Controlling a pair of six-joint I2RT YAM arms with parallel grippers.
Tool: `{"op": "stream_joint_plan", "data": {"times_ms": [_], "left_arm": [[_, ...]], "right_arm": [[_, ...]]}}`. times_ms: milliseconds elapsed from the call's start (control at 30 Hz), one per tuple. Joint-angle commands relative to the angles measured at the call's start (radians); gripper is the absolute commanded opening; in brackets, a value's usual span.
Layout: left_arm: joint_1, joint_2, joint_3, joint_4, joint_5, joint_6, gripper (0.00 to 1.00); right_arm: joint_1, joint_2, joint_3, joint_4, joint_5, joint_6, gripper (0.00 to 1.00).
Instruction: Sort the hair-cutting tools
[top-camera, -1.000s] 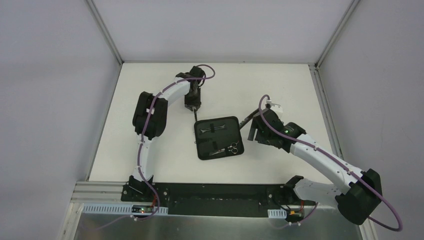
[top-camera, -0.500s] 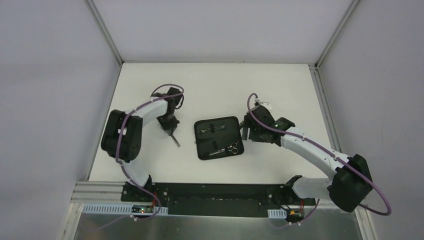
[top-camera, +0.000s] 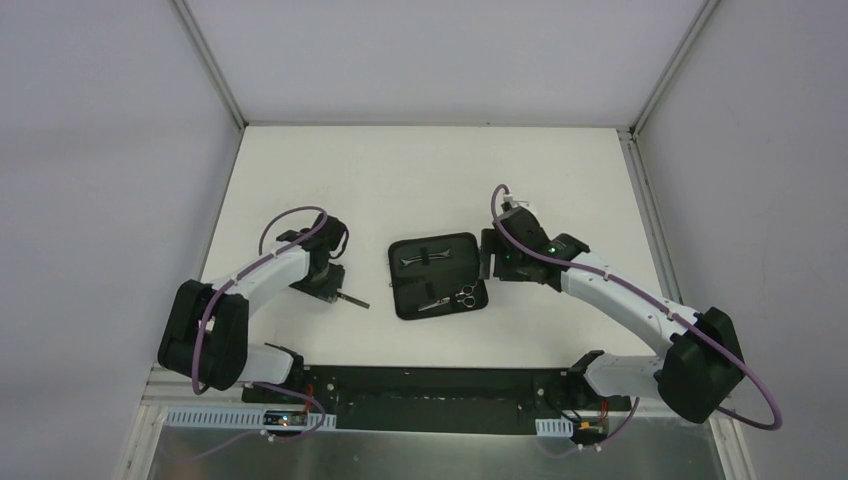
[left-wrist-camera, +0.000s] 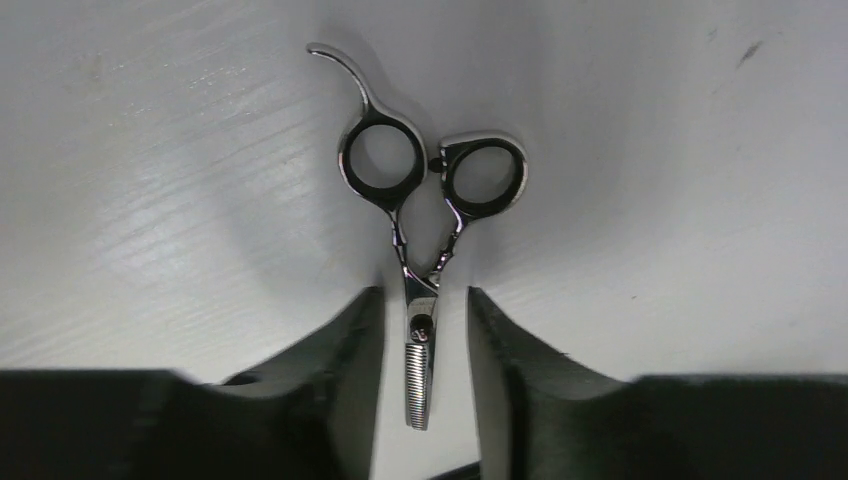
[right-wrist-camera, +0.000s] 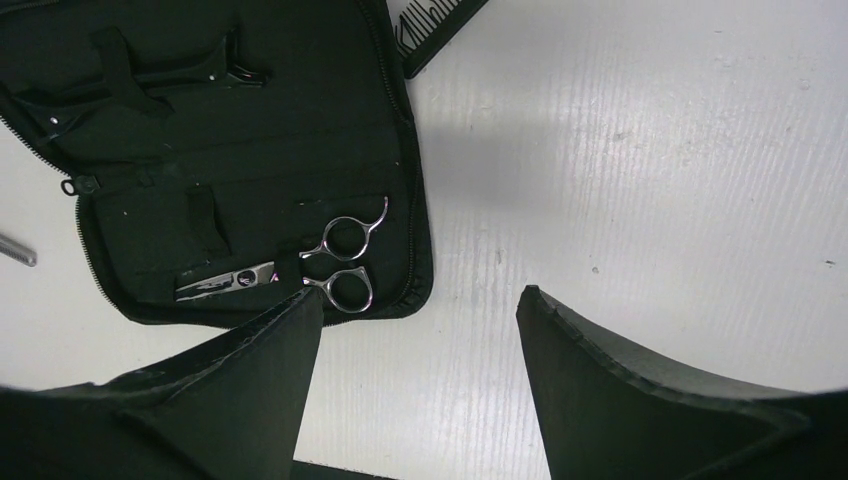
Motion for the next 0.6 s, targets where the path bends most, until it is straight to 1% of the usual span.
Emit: {"op": "stream_joint_plan", "data": {"times_ms": [0, 67, 167, 233, 333, 433, 467, 500, 567], "left_arm": [[-0.007, -0.033, -0.004, 0.04, -0.003, -0.081, 0.42], [-0.007, -0.044, 0.013, 0.039, 0.004, -0.02, 0.56], [-0.007, -0.089, 0.035, 0.039, -0.014, 0.124, 0.72], [-0.007, -0.116, 0.07, 0.039, -0.022, 0.299, 0.85], [-0.007, -0.145, 0.133, 0.042, -0.001, 0.63, 0.98], [-0.012, -0.176, 0.174, 0.054, 0.079, 0.984, 0.99], [-0.016, -0.185, 0.183, 0.054, 0.123, 1.087, 0.99], [-0.024, -0.191, 0.189, 0.053, 0.17, 1.229, 0.99], [-0.049, -0.195, 0.197, 0.044, 0.238, 1.387, 0.99]], "right_arm": [[-0.003, -0.014, 0.001, 0.03, -0.022, 0.005, 0.75], [-0.003, -0.021, 0.0, 0.029, -0.025, 0.01, 0.75], [-0.003, -0.033, -0.007, 0.029, -0.021, 0.015, 0.75], [-0.003, -0.041, -0.014, 0.034, -0.021, 0.018, 0.75], [-0.003, -0.047, -0.026, 0.042, -0.027, 0.024, 0.75], [-0.003, -0.053, -0.036, 0.053, -0.029, 0.037, 0.75], [-0.003, -0.054, -0.039, 0.056, -0.03, 0.042, 0.75], [-0.003, -0.056, -0.041, 0.059, -0.032, 0.045, 0.75], [-0.003, -0.057, -0.042, 0.065, -0.037, 0.05, 0.75]]}}
